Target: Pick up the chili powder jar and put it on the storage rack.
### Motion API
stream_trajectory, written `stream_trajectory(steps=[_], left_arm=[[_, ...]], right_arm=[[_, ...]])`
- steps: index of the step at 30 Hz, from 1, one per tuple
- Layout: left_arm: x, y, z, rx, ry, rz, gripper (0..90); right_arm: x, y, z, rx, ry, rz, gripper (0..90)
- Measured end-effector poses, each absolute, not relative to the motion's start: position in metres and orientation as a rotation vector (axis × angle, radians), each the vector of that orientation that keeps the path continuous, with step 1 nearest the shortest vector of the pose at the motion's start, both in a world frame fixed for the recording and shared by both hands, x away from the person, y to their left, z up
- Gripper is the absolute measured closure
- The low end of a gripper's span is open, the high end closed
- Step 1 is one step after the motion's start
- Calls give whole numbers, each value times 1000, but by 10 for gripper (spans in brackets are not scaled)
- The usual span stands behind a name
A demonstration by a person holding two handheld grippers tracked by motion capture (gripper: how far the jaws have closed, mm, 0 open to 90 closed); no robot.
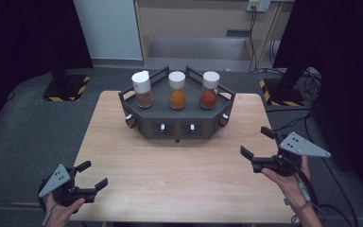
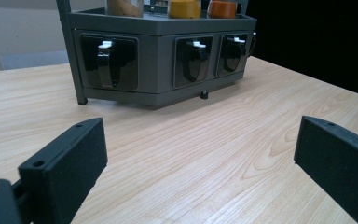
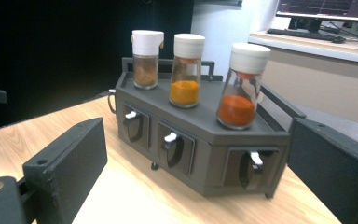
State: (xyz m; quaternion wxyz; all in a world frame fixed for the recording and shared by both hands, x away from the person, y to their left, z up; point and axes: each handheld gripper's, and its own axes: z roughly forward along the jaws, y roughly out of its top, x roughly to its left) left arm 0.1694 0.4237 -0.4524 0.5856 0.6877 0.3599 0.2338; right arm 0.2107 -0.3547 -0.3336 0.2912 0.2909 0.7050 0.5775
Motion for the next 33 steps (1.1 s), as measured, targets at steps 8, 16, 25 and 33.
stream_trajectory(steps=[8,16,25,33], left_arm=[[169,423,-452,1605,843,547,15],[168,423,-452,1605,844,549,15],[168,423,-452,1606,842,550,15],[167,422,-452,1608,840,553,16]], right_arm=[[184,-365,-354,817,1864,1504,55],[164,-372,-379,861,1839,1483,55],[149,-378,-399,907,1816,1478,55],[141,-376,-422,942,1794,1465,56]])
